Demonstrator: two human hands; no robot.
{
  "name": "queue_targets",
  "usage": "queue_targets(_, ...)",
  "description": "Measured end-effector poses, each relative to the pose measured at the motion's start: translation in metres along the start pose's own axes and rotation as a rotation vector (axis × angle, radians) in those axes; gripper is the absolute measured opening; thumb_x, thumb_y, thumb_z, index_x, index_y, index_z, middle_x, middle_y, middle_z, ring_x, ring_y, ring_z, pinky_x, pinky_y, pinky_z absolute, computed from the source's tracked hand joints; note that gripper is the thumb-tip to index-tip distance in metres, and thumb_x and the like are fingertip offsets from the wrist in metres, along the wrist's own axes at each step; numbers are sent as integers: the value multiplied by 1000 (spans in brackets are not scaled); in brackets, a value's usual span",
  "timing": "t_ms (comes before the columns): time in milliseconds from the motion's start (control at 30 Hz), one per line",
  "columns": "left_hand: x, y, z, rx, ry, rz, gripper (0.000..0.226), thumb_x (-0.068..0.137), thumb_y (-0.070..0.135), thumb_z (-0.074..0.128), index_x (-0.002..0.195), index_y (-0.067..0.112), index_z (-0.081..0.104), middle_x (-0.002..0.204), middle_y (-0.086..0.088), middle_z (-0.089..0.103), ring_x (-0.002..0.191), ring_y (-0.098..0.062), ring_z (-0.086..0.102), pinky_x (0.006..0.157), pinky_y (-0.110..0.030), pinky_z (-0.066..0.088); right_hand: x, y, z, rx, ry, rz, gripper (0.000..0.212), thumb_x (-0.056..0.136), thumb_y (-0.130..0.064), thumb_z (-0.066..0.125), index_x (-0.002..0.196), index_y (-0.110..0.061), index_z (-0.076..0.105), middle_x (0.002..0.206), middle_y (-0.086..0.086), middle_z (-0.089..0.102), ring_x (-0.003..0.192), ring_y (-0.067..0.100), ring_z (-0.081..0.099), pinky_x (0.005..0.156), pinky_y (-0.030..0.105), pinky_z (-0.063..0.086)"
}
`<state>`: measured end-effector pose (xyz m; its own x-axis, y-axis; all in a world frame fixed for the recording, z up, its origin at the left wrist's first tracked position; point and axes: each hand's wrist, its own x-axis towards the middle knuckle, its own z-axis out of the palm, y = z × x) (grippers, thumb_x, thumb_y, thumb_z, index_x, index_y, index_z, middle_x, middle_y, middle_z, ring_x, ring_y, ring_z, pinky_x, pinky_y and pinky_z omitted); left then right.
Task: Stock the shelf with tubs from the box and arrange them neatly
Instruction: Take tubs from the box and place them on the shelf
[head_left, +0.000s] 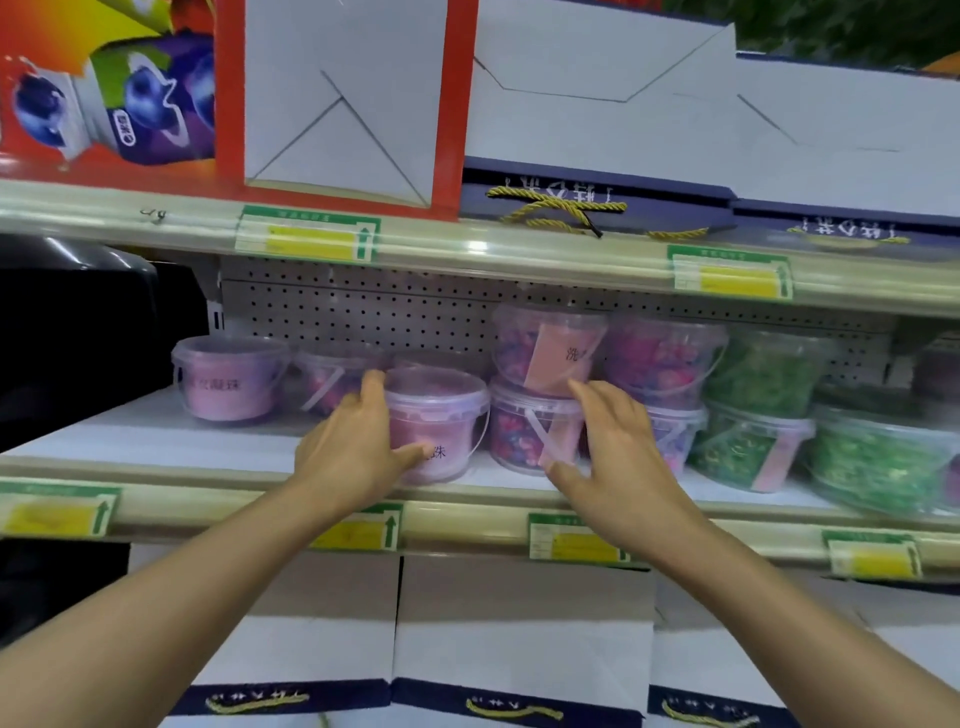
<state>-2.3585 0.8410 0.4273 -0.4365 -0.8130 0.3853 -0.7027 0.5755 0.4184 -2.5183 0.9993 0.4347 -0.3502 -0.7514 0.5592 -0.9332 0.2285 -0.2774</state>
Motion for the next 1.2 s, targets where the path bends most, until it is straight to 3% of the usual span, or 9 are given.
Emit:
queue_targets(133,-13,12,5,75,92,31,87,77,48,67,142,22,15,145,-14,28,131,-36,33,101,-48,37,-19,10,-5,-24,-13,-94,70,87,-29,60,145,-16,23,148,-1,21,135,16,15,108,23,16)
queue_targets(267,-45,41,12,140,186,144,84,78,42,67,144,22,20,153,-13,11,139,-32,13,109,-46,22,-42,28,-7,-29,-70,-135,69,87,-28,60,145,-14,24,148,2,22,136,17,16,108,21,14)
queue_targets(433,-96,90,33,137,127,348,66,81,36,64,139,22,36,144,-3,34,131,-25,30,103,-37,30,-84,66,-14,-26,-166,-129,64,89,-26,57,144,-15,25,147,3,25,134,19,19,109,25,18)
queue_targets(567,-146,127,72,97,-42,336,55,87,37,59,136,25,38,140,4,41,128,-19,36,99,-33,35,-131,111,-15,-36,-313,-93,62,92,-30,55,144,-16,25,149,2,20,136,21,20,109,32,27)
queue_targets(767,-222,171,148,147,-330,230,49,89,39,55,133,26,38,131,2,50,119,-20,45,86,-33,42,-214,188,-10,-53,-472,-47,56,92,-31,53,141,-16,31,144,4,30,130,22,31,103,29,31)
queue_targets(1200,-372,187,320,118,-892,78,45,89,37,56,130,24,42,130,0,52,121,-20,47,89,-33,45,-392,324,43,-39,-779,290,53,89,-31,56,136,-13,38,137,9,38,125,27,39,98,33,37)
